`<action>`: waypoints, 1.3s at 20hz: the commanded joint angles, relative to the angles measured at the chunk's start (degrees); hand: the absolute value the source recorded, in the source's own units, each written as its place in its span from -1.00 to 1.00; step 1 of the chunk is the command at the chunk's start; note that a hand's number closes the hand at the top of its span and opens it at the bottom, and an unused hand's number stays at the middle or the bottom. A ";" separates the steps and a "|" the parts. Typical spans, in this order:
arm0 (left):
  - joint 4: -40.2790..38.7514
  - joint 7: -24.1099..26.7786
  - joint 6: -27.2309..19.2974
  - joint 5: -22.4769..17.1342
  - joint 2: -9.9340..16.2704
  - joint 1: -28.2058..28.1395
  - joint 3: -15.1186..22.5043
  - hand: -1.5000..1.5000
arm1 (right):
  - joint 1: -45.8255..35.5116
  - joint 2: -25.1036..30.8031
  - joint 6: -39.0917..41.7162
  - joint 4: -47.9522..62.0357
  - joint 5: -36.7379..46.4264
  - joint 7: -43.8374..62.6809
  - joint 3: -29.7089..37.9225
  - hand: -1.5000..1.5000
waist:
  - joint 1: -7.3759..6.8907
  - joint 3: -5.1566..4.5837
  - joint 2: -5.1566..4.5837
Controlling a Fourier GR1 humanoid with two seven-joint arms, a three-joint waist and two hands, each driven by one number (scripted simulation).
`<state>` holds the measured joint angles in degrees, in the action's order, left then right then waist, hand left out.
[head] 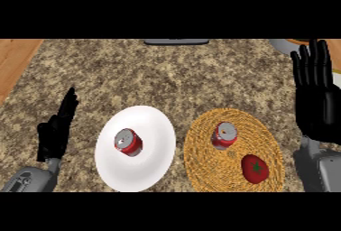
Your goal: Pick the tomato from the placemat and place it in the bowl
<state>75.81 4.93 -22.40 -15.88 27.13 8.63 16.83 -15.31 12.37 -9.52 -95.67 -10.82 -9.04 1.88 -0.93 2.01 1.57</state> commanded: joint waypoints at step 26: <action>9.28 -4.71 2.17 1.62 -8.49 2.62 2.17 0.00 | 42.35 9.78 -4.89 -37.14 26.85 12.23 -11.56 -1.00 | 1.30 -2.10 -1.60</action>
<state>86.21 0.02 -20.13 -15.56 20.09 10.53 18.72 27.09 19.37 -15.46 -126.36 12.86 -8.12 -11.25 0.63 -0.09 0.12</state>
